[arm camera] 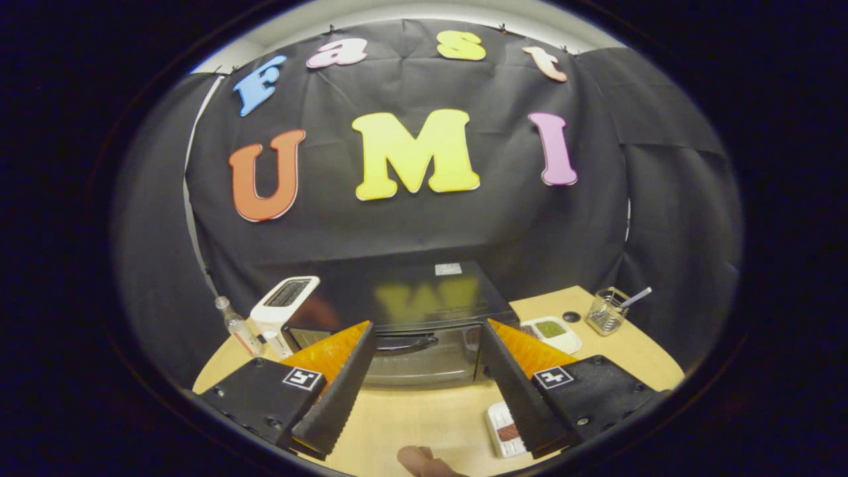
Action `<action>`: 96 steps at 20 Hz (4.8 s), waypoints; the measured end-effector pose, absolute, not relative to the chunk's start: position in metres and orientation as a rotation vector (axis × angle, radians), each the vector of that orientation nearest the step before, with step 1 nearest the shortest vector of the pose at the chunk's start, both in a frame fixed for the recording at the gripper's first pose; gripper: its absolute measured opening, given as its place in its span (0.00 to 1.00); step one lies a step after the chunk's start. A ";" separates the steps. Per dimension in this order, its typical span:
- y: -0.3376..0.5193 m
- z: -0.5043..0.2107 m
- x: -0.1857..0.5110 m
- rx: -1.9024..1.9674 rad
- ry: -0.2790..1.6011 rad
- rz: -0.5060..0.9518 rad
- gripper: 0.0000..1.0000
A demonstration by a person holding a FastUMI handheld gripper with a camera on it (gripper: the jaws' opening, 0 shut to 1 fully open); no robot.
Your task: Open the toaster oven, put the food inside, and close the toaster oven door.
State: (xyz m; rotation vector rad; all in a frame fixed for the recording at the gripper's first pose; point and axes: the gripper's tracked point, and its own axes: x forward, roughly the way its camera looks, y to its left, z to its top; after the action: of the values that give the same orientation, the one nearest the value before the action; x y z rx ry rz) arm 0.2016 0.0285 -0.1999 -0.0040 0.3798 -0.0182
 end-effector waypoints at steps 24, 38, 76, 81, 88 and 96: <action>0.071 -0.246 0.250 -0.098 0.496 0.080 1.00; 0.061 -0.288 0.145 -0.184 0.503 0.073 1.00; -0.095 -0.296 0.090 -0.005 0.583 0.054 1.00; -0.156 -0.293 0.102 0.062 0.617 0.008 0.97; -0.167 -0.325 0.093 0.293 0.757 0.111 0.77; -0.144 -0.324 0.065 0.377 0.788 0.261 0.14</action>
State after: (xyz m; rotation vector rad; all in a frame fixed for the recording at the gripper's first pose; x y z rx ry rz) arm 0.0649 -0.1438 -0.3244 0.3775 0.7876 0.2612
